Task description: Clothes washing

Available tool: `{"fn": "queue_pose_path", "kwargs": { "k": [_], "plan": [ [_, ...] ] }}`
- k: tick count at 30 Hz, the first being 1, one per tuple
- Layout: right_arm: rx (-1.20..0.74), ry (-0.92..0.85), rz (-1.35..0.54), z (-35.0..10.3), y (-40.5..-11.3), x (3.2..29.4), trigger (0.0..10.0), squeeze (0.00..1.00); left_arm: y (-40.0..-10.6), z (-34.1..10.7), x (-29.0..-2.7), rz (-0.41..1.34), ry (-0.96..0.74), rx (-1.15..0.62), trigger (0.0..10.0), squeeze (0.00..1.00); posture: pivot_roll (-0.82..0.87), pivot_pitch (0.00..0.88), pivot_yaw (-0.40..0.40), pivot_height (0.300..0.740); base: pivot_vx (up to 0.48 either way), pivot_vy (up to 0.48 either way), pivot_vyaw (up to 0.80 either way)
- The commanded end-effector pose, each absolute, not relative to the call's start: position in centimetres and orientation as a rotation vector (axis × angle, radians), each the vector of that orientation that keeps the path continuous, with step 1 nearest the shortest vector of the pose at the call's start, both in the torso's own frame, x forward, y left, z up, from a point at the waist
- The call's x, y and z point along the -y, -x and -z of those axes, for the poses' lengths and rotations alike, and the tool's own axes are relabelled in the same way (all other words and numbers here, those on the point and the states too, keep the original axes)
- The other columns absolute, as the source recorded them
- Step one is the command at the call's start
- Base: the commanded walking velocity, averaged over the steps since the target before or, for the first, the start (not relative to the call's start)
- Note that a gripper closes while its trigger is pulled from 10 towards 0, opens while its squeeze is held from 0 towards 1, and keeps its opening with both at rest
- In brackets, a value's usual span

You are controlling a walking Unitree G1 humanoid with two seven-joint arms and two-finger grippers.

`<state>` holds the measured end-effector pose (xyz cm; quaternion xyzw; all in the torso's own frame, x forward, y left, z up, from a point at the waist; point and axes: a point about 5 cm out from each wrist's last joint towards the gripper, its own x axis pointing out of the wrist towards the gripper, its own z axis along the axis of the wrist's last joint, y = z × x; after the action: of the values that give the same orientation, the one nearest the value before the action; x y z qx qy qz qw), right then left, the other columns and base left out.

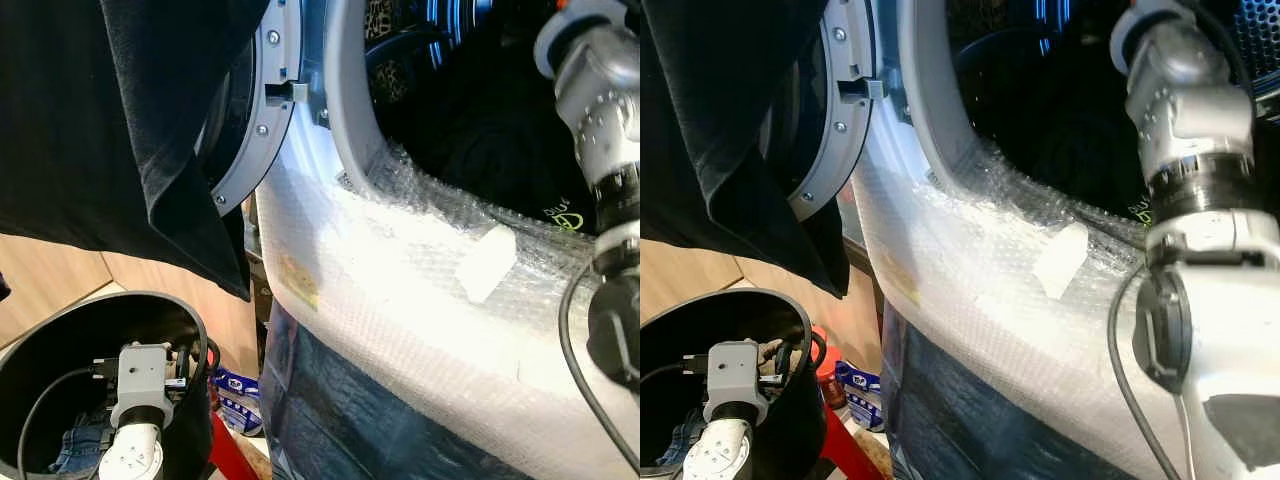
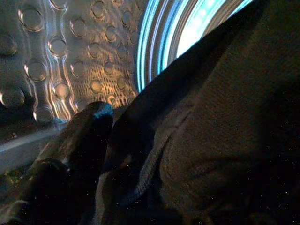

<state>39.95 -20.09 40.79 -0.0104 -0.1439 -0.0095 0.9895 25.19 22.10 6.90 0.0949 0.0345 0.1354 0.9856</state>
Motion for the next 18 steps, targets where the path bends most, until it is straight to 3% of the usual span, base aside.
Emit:
{"fn": "queue_pose_path", "kwargs": {
  "k": [1, 6, 12, 18],
  "plan": [
    [0.361, 0.010, 0.017, -42.7, -38.5, 21.0, 10.0, 0.00, -24.6, -5.9, -21.8, -0.258, -0.194, -0.119, 10.0, 0.00, 0.01, 0.000, -0.065, 0.740, 0.000, 0.000, 0.00],
    [0.347, 0.008, -0.056, -41.3, -37.1, 21.6, 10.0, 0.00, -24.6, -6.0, -21.8, -0.261, -0.191, -0.118, 10.0, 0.00, 0.01, 0.000, -0.067, 0.740, 0.000, 0.000, 0.00],
    [0.504, -0.021, -0.225, -42.4, -34.2, 20.6, 10.0, 0.00, -24.6, -6.0, -21.9, -0.265, -0.190, -0.122, 10.0, 0.00, 0.00, 0.008, -0.066, 0.740, 0.000, 0.000, 0.00],
    [0.566, 0.095, -0.358, -41.2, -31.9, 19.3, 10.0, 0.00, -24.8, -5.9, -21.8, -0.263, -0.184, -0.125, 10.0, 0.00, -0.01, 0.021, -0.066, 0.740, 0.000, 0.000, 0.00]
  ]
}}
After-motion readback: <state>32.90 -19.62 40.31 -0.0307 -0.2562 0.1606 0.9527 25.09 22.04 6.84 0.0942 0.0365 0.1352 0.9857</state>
